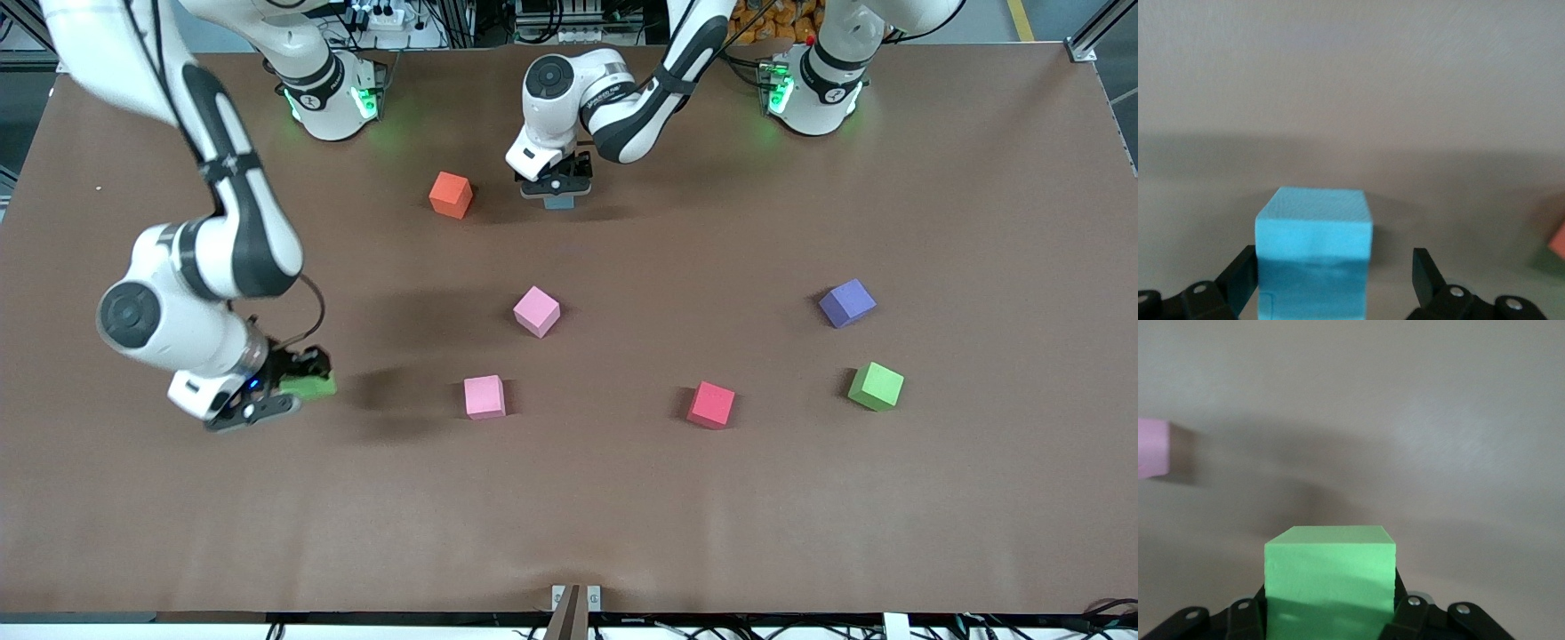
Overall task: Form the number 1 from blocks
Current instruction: 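Lower the cyan block with the left gripper while the right carries green, then grasp the light pink block with the left gripper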
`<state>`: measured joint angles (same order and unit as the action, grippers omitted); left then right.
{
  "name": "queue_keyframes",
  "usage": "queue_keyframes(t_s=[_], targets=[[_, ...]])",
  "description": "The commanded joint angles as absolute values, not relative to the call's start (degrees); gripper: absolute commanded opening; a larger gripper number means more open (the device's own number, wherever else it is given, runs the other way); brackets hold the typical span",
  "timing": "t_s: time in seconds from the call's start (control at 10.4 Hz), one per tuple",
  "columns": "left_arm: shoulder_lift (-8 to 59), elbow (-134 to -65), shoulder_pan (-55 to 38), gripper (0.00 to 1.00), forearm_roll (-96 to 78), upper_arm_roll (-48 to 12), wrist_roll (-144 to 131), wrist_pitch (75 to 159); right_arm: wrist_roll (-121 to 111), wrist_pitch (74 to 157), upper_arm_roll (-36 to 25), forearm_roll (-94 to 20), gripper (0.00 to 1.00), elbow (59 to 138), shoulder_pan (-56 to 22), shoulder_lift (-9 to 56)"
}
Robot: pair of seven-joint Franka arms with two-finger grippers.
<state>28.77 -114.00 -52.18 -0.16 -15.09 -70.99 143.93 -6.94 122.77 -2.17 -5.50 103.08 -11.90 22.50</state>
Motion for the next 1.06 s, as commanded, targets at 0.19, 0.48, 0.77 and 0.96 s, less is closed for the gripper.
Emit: queue_keyframes(t_s=[0.19, 0.48, 0.77, 0.96], targets=[[26.63, -105.22, -43.62, 1.0, 10.53, -13.97, -53.77, 143.09, 16.21, 124.45, -2.46, -5.01, 0.0, 106.09, -26.86, 20.21], [33.54, -96.19, -41.92, 1.0, 10.81, -13.8, -40.36, 143.44, 22.47, 124.37, -2.46, -5.1, 0.0, 107.39, -32.76, 19.95], [39.45, -91.94, -41.93, 1.0, 16.07, -13.8, -39.73, 145.62, 25.49, 125.15, -2.46, -5.1, 0.0, 112.47, -35.6, 16.89], [39.64, -92.02, -41.23, 1.0, 18.19, -13.8, -39.55, 147.3, 23.83, 126.39, -2.46, -5.1, 0.0, 117.32, -34.2, 12.68]])
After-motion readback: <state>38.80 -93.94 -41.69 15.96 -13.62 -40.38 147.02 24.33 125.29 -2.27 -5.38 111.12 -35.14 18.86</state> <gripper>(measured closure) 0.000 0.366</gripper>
